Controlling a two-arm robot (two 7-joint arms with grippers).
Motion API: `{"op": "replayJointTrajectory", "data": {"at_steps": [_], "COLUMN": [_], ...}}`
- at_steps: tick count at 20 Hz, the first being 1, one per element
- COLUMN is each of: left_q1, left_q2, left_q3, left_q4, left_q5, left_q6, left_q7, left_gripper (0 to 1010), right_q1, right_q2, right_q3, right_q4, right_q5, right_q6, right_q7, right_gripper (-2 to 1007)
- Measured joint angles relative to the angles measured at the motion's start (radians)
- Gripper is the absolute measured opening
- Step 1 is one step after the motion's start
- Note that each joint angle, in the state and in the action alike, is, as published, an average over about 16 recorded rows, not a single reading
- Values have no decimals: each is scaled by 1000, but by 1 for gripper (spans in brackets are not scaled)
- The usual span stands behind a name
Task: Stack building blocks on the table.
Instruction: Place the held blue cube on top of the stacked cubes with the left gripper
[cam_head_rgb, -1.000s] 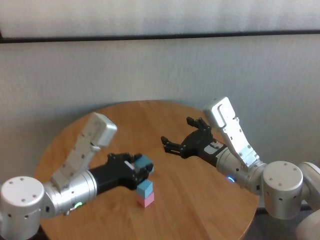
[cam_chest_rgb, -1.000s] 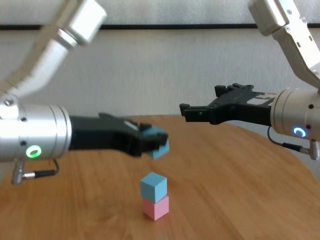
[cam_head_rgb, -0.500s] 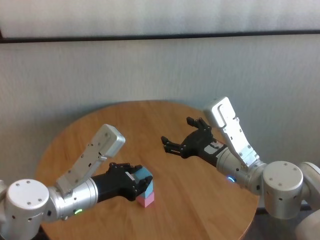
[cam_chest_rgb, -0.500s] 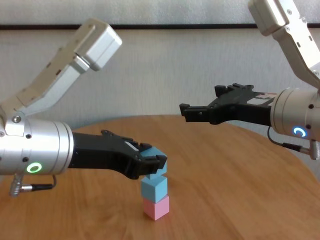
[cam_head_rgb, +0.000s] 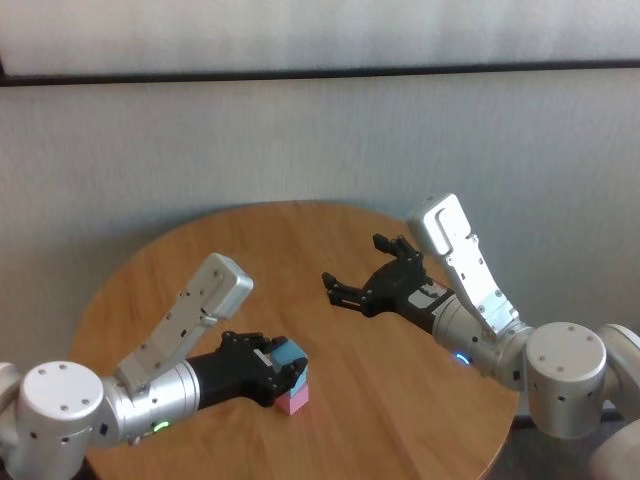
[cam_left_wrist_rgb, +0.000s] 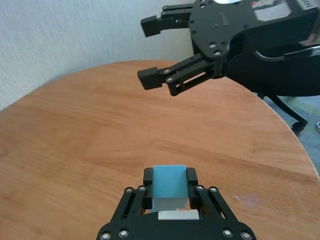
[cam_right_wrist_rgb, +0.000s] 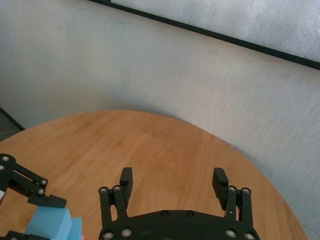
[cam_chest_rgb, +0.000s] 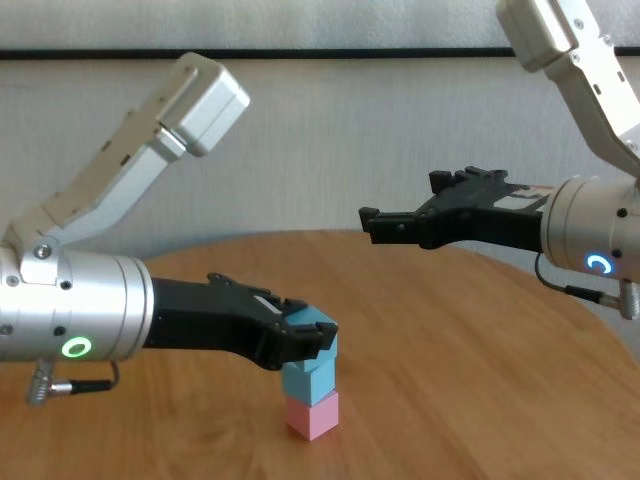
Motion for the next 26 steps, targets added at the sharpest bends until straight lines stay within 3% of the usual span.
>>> {"op": "replayJointTrajectory", "data": {"at_steps": [26], "left_q1": [-53], "left_q2": [2], "left_q3": [44], "left_q4": [80], "left_q5": [-39], "left_q6": [-28], "left_q7": [34], "left_gripper": [392], "right_q1": [0], "right_q2": [0], "right_q3": [0], "right_q4": [0], "right_q5": [0], "right_q6": [0], "right_q7": [0], "right_gripper": [1005]}}
